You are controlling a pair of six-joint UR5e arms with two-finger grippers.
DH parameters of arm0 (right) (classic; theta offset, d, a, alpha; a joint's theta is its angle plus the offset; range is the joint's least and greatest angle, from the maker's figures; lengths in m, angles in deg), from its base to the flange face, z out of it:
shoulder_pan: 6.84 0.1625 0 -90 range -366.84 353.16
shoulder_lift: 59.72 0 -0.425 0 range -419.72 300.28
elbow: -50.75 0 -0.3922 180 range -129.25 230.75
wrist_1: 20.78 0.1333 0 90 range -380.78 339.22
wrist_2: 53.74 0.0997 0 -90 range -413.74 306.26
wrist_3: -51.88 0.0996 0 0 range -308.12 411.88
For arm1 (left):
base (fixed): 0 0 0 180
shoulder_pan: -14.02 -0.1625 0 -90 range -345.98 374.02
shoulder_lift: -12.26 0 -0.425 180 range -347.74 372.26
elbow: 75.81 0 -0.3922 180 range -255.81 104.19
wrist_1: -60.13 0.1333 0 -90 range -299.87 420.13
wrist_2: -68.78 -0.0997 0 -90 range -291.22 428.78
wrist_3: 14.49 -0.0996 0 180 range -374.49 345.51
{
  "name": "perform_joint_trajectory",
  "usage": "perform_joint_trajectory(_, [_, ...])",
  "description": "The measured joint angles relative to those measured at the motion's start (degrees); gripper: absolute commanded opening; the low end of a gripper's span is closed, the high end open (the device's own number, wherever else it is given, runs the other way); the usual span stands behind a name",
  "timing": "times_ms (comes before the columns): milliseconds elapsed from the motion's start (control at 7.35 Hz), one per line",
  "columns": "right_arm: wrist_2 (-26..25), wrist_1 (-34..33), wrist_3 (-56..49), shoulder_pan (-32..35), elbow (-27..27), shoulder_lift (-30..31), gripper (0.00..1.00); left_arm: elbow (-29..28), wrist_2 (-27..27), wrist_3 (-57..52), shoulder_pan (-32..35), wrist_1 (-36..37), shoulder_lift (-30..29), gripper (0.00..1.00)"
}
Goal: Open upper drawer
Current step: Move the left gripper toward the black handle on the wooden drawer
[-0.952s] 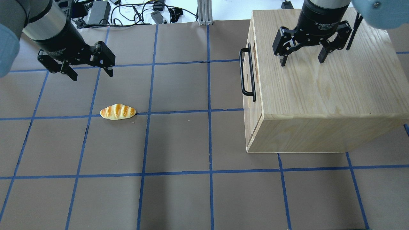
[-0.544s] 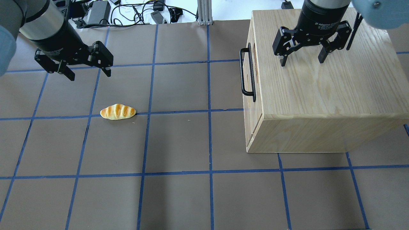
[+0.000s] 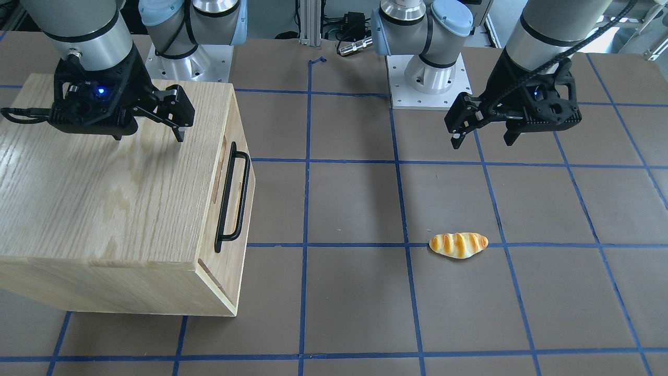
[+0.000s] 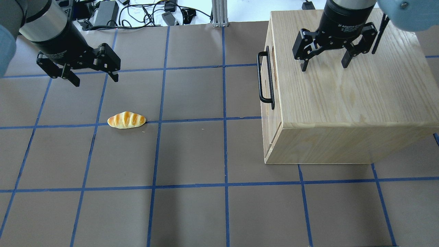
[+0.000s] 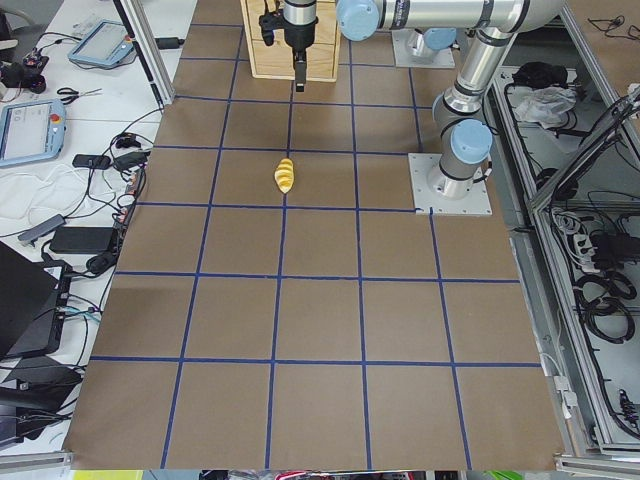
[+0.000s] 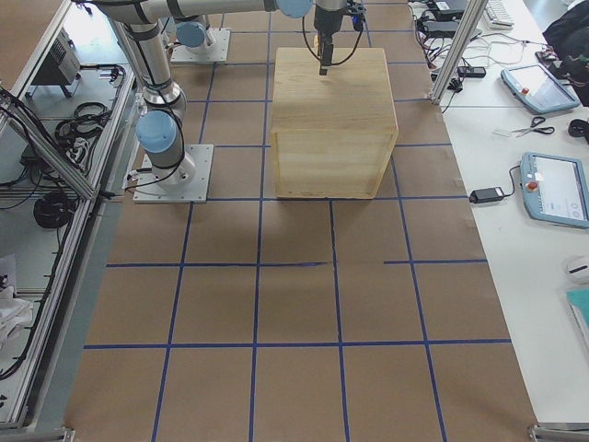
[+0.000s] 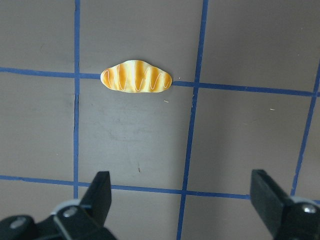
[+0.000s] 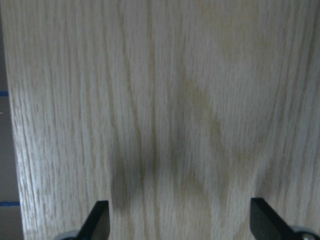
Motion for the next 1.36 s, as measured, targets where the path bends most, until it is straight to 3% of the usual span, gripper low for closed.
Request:
perform_joint_trajectory(680, [0.0, 0.0, 0.0, 0.0, 0.0, 0.0, 1.00, -0.3, 1.3, 3.6, 5.4, 5.2, -1.9, 1.00])
perform_joint_trajectory(1360, [0.0, 0.0, 0.0, 0.0, 0.0, 0.0, 1.00, -1.5, 4.6, 19.7, 15.1, 9.5, -4.6, 1.00])
